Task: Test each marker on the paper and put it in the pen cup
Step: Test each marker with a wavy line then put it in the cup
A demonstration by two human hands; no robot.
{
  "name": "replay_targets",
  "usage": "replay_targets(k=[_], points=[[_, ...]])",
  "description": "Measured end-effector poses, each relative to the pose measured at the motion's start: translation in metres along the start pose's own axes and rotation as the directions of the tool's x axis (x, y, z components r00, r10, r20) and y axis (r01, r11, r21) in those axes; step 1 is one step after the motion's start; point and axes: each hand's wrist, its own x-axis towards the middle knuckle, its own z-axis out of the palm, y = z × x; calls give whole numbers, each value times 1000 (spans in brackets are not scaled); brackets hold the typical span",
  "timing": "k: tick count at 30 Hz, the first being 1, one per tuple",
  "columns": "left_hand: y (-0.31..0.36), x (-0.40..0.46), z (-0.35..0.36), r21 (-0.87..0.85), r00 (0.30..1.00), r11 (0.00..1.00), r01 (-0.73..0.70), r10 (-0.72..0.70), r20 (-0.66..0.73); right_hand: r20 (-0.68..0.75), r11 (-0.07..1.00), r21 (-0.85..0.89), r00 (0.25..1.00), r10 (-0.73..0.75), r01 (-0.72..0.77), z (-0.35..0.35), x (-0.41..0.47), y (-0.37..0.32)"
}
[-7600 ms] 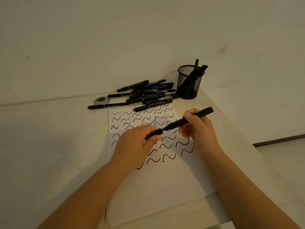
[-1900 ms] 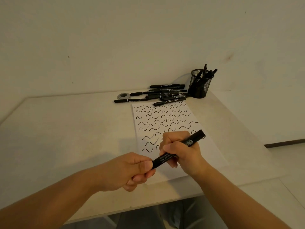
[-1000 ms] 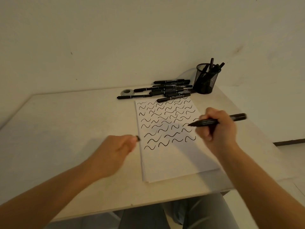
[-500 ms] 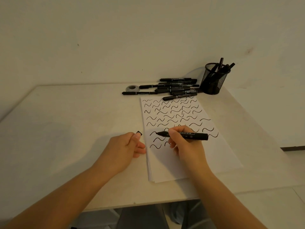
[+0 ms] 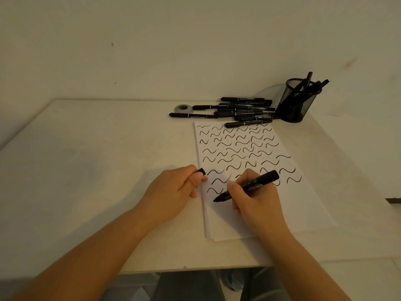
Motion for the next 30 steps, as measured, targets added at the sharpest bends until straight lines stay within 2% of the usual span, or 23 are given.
replay_targets(k=[2,4,10,13,16,21,30], points=[[0,0,-1,-13,1000,1000,10,-10,8,67,1000,-16,998,-7,8,1,-1,-2],[0,0,-1,-19,1000,1000,22,-22,11,72,999,-45,997,-11,14,2,-2,-2],[-2,-1,2,-25,1000,999,28,-28,-1,-79,998,-60,996,-40,35,-7,1,3],[-4,-2,3,-2,999,1000,1,-1,-32,-126,994,101,991,-36,49,-13,2,-1],[-5,-3,4,-9,997,998,-58,58,-49,-99,976,216,995,13,9,-15,4,-6],[-3,-5,5,-66,994,994,-83,78,-75,-29,904,411,990,141,-117,-14,8,-10],[-1,-6,5,-81,991,989,-122,117,-67,42,894,433,993,108,-115,-3,7,-13]])
